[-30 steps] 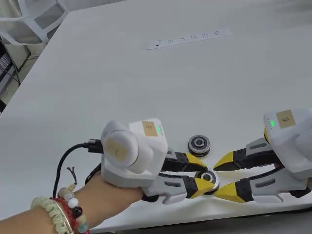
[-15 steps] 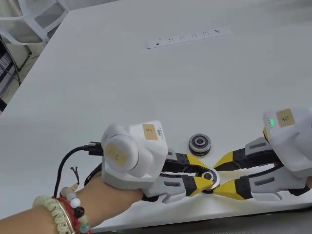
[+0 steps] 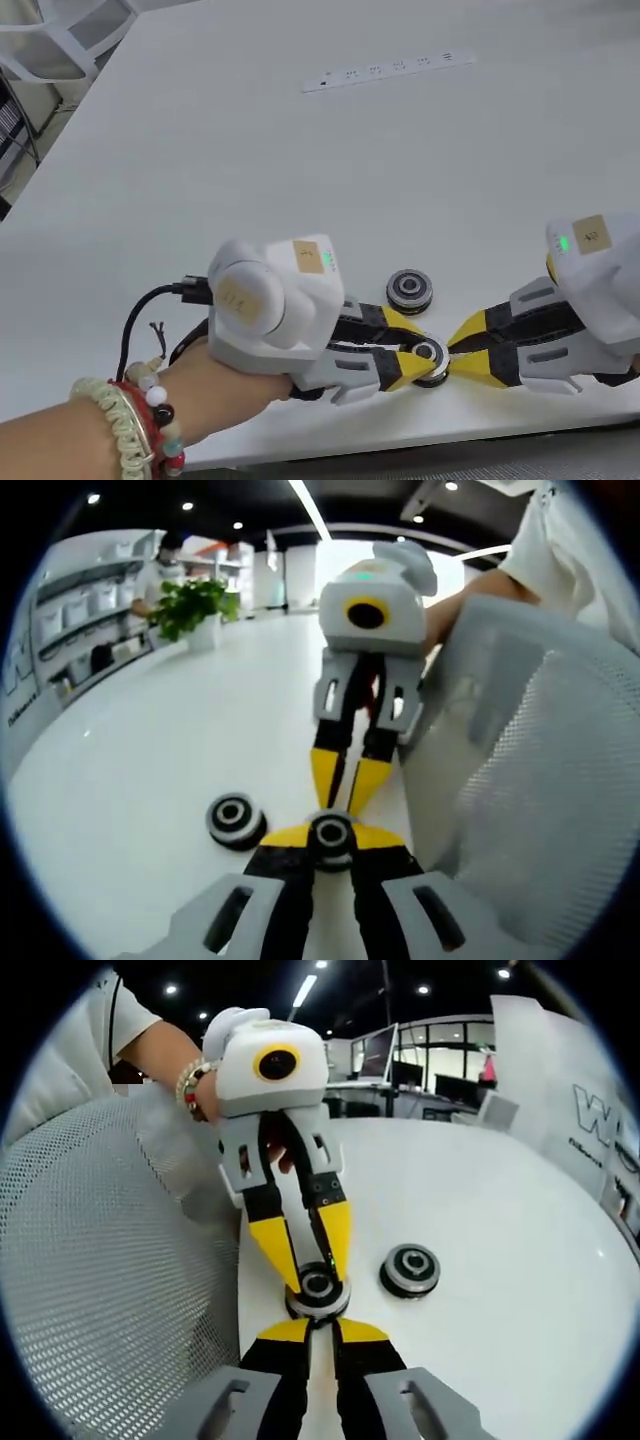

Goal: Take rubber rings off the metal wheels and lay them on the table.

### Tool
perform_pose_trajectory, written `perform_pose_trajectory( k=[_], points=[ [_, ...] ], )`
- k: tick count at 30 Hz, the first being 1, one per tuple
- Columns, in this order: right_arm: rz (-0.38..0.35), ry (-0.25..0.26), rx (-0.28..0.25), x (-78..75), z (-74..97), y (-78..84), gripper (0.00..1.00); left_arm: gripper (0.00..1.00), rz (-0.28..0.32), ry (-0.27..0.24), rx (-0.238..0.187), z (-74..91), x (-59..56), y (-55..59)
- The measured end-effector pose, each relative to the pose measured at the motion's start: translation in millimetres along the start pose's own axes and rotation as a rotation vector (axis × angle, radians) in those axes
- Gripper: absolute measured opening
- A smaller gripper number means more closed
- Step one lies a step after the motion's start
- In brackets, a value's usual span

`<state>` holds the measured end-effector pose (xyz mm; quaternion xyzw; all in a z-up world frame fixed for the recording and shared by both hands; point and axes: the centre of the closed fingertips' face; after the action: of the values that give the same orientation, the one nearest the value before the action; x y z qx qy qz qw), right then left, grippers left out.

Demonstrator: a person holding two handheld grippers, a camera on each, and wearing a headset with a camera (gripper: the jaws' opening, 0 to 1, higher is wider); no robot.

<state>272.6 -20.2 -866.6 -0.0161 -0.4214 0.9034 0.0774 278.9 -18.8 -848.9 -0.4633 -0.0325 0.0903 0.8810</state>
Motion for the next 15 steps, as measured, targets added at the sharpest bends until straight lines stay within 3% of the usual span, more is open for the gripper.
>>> perform_pose_trajectory(
  k=[5, 10, 15],
  points=[
    [0.025, 0.013, 0.020, -0.5, 0.4, 1.0, 0.02, 0.14, 0.004, -0.005, 0.000, -0.2, 0.2, 0.3],
    [-0.040, 0.027, 0.024, -3.6, 1.6, 2.3, 0.00, 0.14, 0.001, -0.007, 0.000, -0.9, 0.3, 0.1],
    [-0.168, 0.050, 0.035, -8.1, 4.9, 5.1, 0.00, 0.14, -0.014, -0.021, -0.001, -3.5, -0.1, -1.2]
  ],
)
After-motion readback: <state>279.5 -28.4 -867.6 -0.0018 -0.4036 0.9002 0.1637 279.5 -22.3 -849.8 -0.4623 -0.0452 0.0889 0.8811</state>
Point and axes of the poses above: the centre of the closed fingertips' face, and the gripper's own axes: z roughly backward along the fingers, x roughly to its left, y roughly out of its underside, and after that the axes turned 1 degree about x, right-handed
